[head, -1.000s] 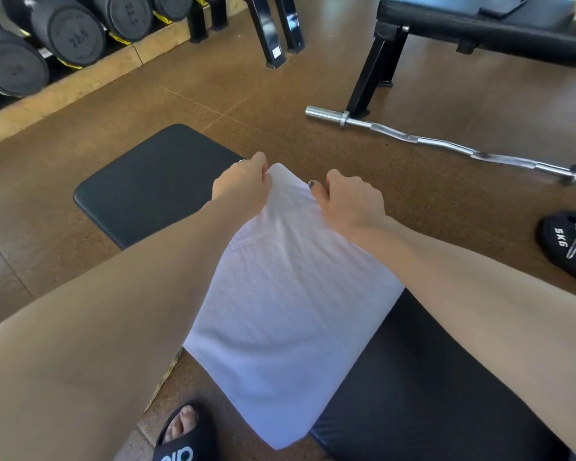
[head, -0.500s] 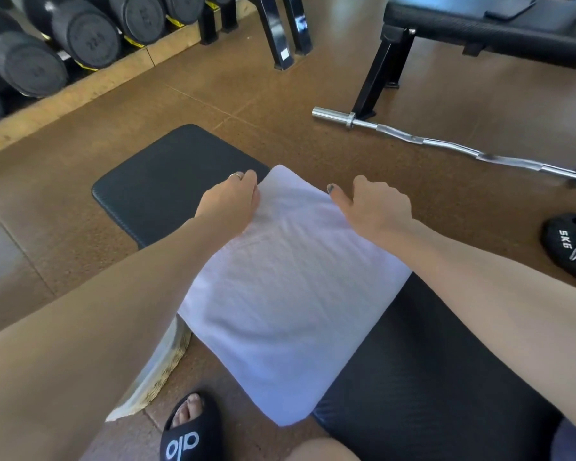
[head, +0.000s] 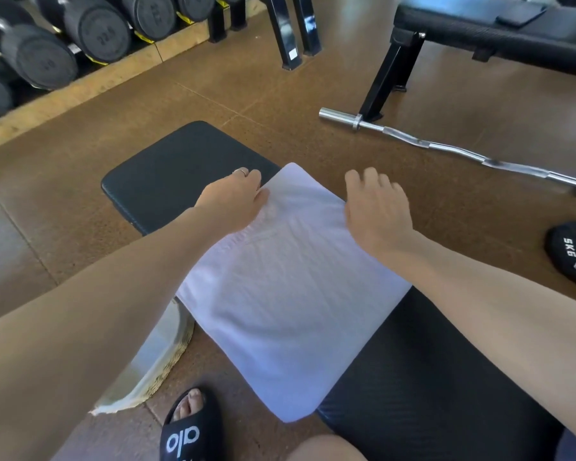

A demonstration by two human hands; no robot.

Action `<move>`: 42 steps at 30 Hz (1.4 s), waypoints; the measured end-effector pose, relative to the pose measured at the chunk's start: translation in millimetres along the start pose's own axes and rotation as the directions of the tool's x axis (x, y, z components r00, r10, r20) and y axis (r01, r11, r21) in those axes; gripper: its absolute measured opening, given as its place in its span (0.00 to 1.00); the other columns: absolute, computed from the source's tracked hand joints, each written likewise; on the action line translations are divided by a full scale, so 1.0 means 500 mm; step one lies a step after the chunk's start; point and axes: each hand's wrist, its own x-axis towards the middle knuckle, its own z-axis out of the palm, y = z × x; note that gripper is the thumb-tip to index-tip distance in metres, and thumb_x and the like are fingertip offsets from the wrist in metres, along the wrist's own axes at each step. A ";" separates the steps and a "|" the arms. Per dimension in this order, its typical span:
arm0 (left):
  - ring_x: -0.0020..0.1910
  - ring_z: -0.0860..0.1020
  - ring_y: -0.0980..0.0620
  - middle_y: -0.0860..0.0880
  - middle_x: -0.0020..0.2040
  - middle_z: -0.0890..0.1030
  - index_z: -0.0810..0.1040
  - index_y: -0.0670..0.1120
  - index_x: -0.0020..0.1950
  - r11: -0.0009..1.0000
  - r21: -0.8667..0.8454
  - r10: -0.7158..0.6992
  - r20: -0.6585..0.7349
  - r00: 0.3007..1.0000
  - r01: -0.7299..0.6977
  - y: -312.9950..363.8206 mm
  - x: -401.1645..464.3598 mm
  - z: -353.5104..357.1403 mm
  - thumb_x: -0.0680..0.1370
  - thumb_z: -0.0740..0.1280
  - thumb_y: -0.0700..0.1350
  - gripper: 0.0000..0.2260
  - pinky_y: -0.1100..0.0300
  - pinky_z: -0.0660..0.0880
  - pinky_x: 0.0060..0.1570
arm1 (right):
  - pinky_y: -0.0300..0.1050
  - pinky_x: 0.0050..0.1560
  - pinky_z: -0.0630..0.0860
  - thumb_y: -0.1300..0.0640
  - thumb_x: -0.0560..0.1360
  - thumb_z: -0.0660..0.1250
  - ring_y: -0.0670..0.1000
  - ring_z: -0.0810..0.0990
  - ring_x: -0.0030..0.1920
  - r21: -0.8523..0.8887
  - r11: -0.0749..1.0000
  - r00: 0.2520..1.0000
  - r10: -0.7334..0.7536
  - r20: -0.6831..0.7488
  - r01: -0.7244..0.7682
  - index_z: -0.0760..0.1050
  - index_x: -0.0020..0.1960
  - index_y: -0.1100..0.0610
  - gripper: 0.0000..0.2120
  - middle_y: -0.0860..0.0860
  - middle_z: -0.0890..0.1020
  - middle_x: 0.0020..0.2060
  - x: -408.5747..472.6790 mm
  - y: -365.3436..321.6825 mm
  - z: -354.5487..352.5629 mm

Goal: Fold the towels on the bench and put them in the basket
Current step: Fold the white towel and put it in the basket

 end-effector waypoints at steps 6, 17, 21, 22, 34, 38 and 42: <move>0.43 0.72 0.47 0.48 0.46 0.71 0.72 0.45 0.50 0.971 -0.238 -0.006 0.064 0.998 0.021 -0.043 -0.009 -0.001 0.83 0.59 0.45 0.06 0.58 0.64 0.39 | 0.55 0.62 0.71 0.53 0.79 0.60 0.61 0.74 0.63 0.256 0.909 0.944 -0.325 -0.054 0.328 0.73 0.69 0.56 0.19 0.58 0.76 0.64 -0.014 -0.143 0.005; 0.40 0.72 0.46 0.47 0.50 0.70 0.71 0.43 0.52 0.997 -0.062 -0.033 0.025 0.999 0.035 -0.045 -0.062 -0.018 0.83 0.59 0.50 0.10 0.53 0.70 0.40 | 0.54 0.78 0.45 0.43 0.84 0.45 0.57 0.46 0.80 0.237 0.954 0.922 -0.251 0.295 0.184 0.49 0.81 0.47 0.27 0.54 0.48 0.81 -0.021 -0.168 0.016; 0.43 0.75 0.46 0.46 0.51 0.71 0.74 0.43 0.53 0.993 -0.095 -0.058 0.148 0.987 0.073 -0.071 -0.098 -0.031 0.83 0.59 0.49 0.10 0.54 0.70 0.42 | 0.56 0.78 0.45 0.44 0.84 0.45 0.58 0.46 0.80 0.218 0.962 0.928 -0.225 0.295 0.164 0.50 0.81 0.48 0.27 0.55 0.49 0.81 -0.026 -0.175 0.014; 0.44 0.74 0.46 0.44 0.51 0.73 0.75 0.41 0.53 0.989 -0.113 -0.072 0.184 0.980 0.094 -0.076 -0.102 -0.035 0.83 0.59 0.48 0.11 0.54 0.71 0.43 | 0.56 0.78 0.45 0.44 0.84 0.45 0.58 0.46 0.80 0.211 0.963 0.927 -0.225 0.301 0.166 0.49 0.81 0.48 0.27 0.55 0.49 0.81 -0.026 -0.175 0.012; 0.32 0.75 0.47 0.45 0.37 0.76 0.69 0.45 0.50 0.973 -0.180 -0.127 0.099 0.987 0.144 -0.104 -0.133 -0.017 0.86 0.55 0.49 0.10 0.56 0.67 0.29 | 0.56 0.79 0.43 0.36 0.82 0.42 0.56 0.44 0.81 0.205 0.963 0.924 -0.234 0.302 0.177 0.45 0.82 0.48 0.32 0.53 0.46 0.82 -0.040 -0.194 0.017; 0.29 0.72 0.48 0.48 0.36 0.74 0.61 0.47 0.50 0.992 0.094 -0.089 0.047 0.995 0.084 -0.101 -0.151 -0.005 0.86 0.51 0.52 0.10 0.55 0.65 0.28 | 0.56 0.79 0.44 0.36 0.82 0.42 0.56 0.45 0.81 0.188 0.964 0.925 -0.240 0.294 0.190 0.45 0.82 0.48 0.32 0.53 0.46 0.82 -0.038 -0.194 0.021; 0.31 0.73 0.46 0.49 0.39 0.74 0.62 0.48 0.52 0.983 0.174 -0.068 0.010 0.998 0.065 -0.103 -0.159 0.001 0.86 0.48 0.54 0.11 0.55 0.67 0.31 | 0.56 0.79 0.47 0.35 0.81 0.40 0.56 0.47 0.81 0.171 0.967 0.933 -0.231 0.275 0.189 0.46 0.82 0.48 0.33 0.54 0.48 0.82 -0.040 -0.194 0.027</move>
